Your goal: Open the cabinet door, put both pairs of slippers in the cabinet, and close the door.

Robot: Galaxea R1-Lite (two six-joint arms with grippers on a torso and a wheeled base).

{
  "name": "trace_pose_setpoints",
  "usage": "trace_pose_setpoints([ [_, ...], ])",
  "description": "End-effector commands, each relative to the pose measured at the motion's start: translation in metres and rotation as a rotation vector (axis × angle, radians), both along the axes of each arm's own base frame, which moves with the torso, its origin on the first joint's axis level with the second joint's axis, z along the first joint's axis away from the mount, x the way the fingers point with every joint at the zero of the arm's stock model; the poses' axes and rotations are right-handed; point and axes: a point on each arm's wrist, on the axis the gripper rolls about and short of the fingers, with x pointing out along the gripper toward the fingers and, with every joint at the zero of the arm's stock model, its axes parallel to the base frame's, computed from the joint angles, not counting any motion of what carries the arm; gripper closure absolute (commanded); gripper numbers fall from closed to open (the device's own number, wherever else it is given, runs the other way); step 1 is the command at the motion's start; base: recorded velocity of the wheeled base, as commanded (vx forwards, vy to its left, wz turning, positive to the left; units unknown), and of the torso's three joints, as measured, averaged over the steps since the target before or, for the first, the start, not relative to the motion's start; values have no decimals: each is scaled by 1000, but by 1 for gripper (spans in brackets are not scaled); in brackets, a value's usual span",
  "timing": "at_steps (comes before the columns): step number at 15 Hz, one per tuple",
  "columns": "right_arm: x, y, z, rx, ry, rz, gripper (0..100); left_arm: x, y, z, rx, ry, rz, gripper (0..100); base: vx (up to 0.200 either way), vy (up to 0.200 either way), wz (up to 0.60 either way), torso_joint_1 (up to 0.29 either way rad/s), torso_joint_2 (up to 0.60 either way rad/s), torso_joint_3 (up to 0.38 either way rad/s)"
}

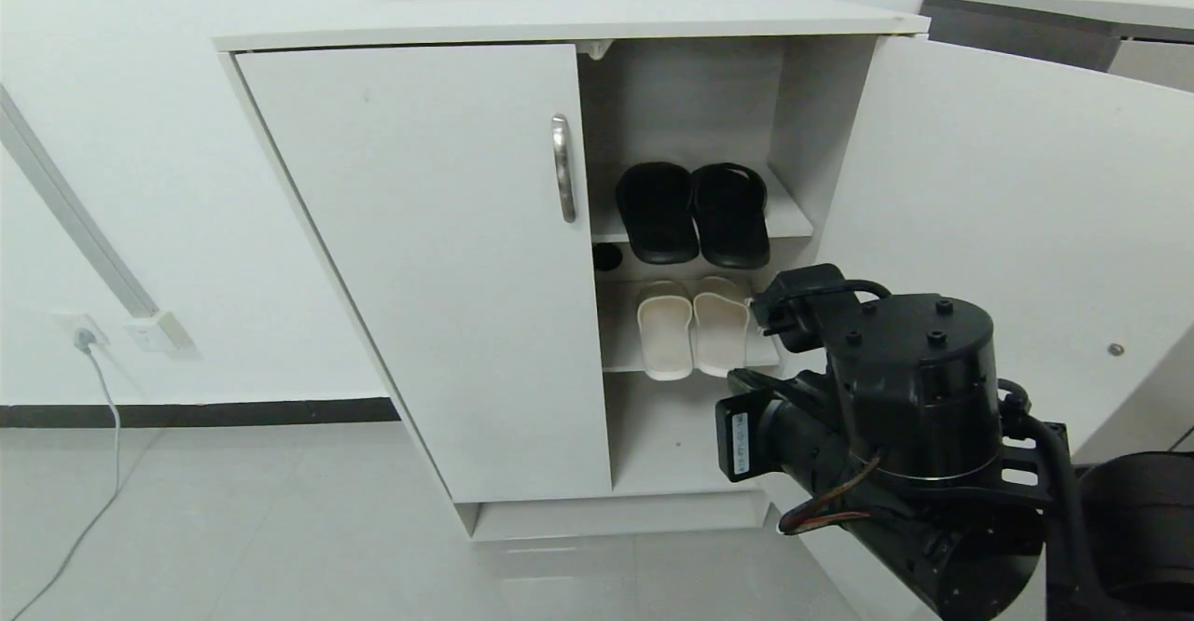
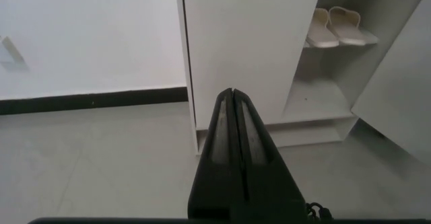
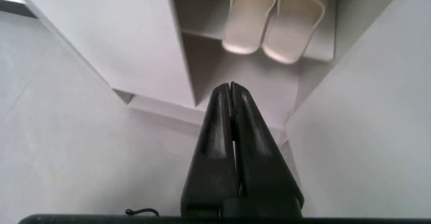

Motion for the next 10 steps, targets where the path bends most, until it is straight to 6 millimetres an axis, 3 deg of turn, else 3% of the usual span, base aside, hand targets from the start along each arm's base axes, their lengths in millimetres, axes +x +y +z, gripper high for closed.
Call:
trace_pose_setpoints([
  [1, 0, -1, -3, -2, 1, 4, 100, 0, 0, 0, 0, 0, 0, 100, -200, 0, 0, 7, 2, 2],
  [6, 1, -1, -5, -2, 4, 3, 100, 0, 0, 0, -3, 0, 1, 100, -200, 0, 0, 2, -2, 3],
  [10, 4, -5, -10, 11, -12, -12, 100, 0, 0, 0, -6, 0, 4, 100, 0, 0, 0, 0, 0, 0],
])
